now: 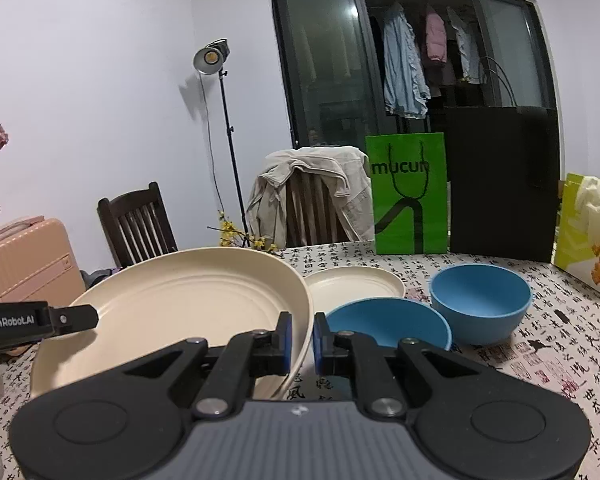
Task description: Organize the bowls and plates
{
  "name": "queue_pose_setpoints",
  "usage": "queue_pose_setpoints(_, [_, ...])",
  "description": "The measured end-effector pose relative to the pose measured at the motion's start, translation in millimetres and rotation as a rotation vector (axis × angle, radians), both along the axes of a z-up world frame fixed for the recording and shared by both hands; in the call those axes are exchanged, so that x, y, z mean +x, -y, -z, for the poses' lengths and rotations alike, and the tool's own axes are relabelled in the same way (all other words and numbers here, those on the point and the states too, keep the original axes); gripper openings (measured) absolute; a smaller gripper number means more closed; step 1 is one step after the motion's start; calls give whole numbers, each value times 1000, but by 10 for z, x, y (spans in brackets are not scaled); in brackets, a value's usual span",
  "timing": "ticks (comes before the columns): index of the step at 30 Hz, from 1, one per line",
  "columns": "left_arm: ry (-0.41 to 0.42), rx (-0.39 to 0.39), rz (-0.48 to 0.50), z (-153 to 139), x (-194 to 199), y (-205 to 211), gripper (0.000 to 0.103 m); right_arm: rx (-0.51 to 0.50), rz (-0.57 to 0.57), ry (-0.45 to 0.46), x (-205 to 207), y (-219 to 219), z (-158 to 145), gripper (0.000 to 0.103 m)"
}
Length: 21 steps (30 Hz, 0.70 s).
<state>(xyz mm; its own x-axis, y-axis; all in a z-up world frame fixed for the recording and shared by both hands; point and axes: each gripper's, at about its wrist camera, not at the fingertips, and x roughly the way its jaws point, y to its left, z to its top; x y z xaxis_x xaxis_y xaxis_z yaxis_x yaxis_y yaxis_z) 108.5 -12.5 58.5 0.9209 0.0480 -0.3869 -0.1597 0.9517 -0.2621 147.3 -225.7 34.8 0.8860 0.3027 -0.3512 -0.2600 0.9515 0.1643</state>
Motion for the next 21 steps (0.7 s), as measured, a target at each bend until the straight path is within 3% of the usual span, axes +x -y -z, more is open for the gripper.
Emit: queue_pose_setpoints(21, [-17,10,98,178,0,289,20,18,60,1,-212,356,162,11])
